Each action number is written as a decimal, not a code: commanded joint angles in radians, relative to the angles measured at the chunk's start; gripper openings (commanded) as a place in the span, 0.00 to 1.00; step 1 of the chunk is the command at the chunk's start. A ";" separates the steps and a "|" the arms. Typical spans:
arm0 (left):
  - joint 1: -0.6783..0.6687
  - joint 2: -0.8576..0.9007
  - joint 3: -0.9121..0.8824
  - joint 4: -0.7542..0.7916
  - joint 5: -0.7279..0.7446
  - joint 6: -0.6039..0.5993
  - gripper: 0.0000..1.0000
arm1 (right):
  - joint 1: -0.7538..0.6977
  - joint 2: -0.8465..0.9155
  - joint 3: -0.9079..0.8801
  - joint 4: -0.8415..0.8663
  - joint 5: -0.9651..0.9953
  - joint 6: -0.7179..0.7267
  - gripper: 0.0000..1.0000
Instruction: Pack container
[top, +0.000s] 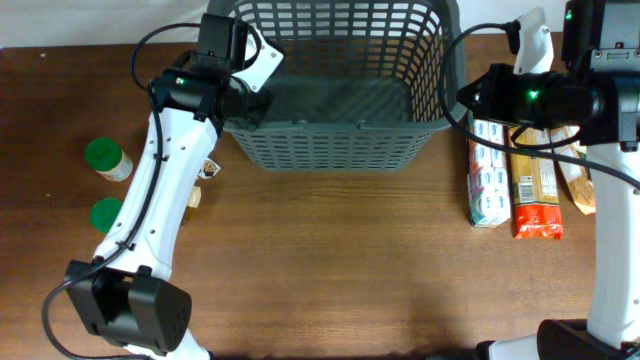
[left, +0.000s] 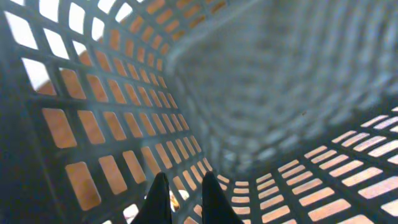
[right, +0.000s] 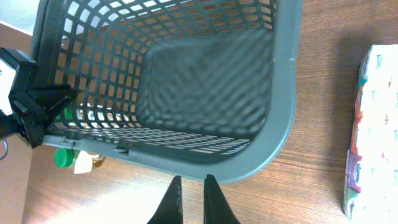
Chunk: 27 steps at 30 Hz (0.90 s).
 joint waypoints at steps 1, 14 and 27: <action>0.005 0.008 0.002 -0.049 0.018 -0.048 0.02 | 0.007 -0.014 0.007 -0.002 -0.006 -0.015 0.04; -0.002 -0.115 0.211 -0.087 0.002 -0.146 0.03 | 0.005 -0.016 0.008 0.024 0.075 -0.036 0.04; 0.090 -0.246 0.360 -0.325 -0.212 -0.284 0.77 | -0.364 0.011 0.011 0.045 0.500 -0.049 0.04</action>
